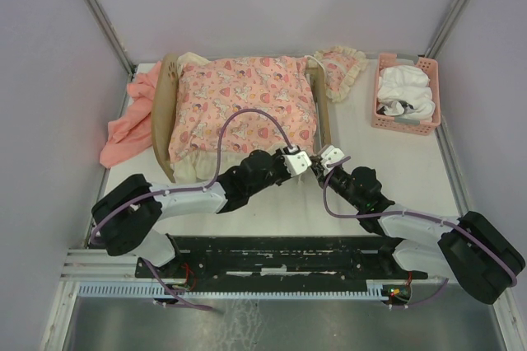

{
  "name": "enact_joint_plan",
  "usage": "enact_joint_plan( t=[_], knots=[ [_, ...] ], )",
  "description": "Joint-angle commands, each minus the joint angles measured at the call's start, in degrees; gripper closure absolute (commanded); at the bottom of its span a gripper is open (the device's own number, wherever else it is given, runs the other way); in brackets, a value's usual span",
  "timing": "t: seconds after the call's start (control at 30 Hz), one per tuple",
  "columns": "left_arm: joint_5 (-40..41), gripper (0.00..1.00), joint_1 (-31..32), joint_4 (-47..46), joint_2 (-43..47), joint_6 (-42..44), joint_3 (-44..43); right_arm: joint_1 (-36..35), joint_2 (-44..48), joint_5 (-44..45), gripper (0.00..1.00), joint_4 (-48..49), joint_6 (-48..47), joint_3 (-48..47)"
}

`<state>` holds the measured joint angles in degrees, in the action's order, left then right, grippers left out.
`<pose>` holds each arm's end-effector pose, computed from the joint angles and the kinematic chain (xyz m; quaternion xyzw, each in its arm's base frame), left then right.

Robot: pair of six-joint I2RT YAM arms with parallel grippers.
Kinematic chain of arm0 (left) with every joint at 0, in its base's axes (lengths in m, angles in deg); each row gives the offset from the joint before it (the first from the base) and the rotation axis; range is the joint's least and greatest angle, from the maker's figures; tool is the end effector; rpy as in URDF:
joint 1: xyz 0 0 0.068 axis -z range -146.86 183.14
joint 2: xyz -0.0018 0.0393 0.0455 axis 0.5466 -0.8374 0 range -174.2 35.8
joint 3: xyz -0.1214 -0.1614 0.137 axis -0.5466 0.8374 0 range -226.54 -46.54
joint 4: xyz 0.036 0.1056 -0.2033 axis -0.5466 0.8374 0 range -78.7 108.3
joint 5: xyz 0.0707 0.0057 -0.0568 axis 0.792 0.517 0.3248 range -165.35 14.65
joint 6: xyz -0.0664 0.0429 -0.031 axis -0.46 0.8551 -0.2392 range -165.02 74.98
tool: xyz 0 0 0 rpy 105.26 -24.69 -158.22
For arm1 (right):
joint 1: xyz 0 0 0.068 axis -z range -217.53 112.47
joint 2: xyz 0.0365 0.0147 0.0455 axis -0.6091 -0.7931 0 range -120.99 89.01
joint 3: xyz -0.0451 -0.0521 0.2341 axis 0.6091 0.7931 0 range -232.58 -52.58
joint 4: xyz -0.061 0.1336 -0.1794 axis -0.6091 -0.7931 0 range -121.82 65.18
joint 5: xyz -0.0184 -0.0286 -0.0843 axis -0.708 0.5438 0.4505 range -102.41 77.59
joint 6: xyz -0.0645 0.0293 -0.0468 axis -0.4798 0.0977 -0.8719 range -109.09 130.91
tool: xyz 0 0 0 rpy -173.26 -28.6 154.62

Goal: Set up the pet bed

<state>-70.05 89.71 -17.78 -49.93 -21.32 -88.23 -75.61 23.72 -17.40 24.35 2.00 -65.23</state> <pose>0.1935 -0.2807 0.2036 0.4892 0.6239 -0.1370 0.5939 0.1905 0.1576 0.1842 -0.3175 0.6553 0.2032 0.6546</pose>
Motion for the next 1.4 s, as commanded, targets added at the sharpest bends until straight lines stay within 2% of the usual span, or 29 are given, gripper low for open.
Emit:
enact_joint_plan(
  t=[0.0,0.6,1.17,1.27,1.3,1.37],
  knots=[
    [-2.13,0.6,-0.24,-1.71,-1.19,0.93,-2.05,0.21,1.06,-0.71,0.98,1.72,-0.5,-0.18],
    [-5.73,0.58,-0.27,-3.74,-4.38,-1.93,-4.59,0.22,0.3,-1.42,0.98,1.63,-0.59,-0.36],
    [-3.72,0.57,-0.22,-4.63,-8.14,-3.27,-6.35,0.28,0.41,-1.51,0.98,0.69,0.11,-0.57],
    [-3.41,0.68,-0.23,-4.3,-8.63,-3.39,-6.87,0.25,0.69,-1.59,0.98,-0.35,0.82,-0.9],
    [-3.2,0.78,-0.24,-3.78,-8.91,-3.59,-7.17,0.29,0.76,-1.6,0.97,-0.82,1.27,-1.08],
    [-3.2,0.91,-0.2,-3.26,-9.01,-4.01,-7.53,0.28,1.3,-1.14,0.92,-1.71,2.97,-1.24]
  ],
)
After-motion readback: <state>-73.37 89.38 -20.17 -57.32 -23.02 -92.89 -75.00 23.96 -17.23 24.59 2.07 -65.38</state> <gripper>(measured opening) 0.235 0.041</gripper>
